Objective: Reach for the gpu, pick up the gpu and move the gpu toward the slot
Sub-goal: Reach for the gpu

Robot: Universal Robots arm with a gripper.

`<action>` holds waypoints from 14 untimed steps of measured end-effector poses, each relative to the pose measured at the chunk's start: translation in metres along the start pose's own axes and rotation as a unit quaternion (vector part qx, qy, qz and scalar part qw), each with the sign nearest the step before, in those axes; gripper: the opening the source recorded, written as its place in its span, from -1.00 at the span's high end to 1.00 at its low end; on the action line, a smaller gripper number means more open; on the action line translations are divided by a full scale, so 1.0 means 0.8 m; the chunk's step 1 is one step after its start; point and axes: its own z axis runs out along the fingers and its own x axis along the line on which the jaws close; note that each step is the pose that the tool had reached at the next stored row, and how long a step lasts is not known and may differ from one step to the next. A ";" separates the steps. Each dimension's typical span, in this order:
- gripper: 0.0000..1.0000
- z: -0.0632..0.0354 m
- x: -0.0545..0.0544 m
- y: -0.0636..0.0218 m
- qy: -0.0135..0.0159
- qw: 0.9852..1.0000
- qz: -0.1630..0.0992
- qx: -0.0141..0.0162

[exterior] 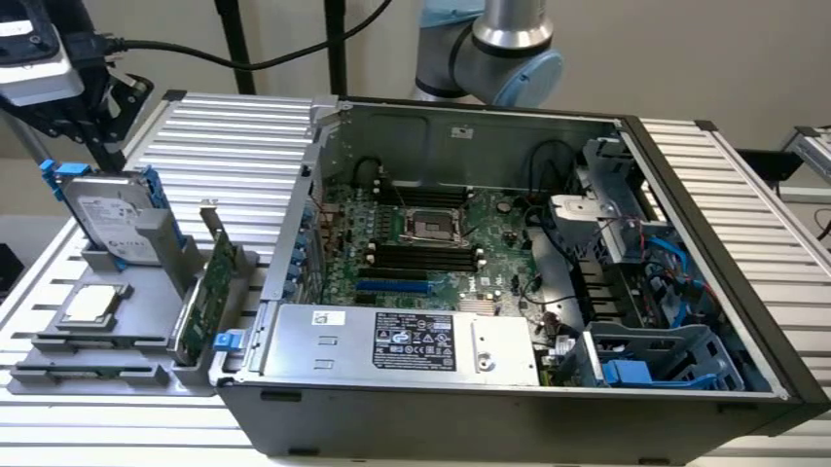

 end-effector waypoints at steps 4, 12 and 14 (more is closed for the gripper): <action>0.79 0.002 -0.014 -0.012 0.000 1.000 0.000 0.000; 0.79 0.007 -0.037 -0.034 0.000 1.000 0.000 0.001; 0.79 0.008 -0.042 -0.039 0.000 1.000 0.000 0.001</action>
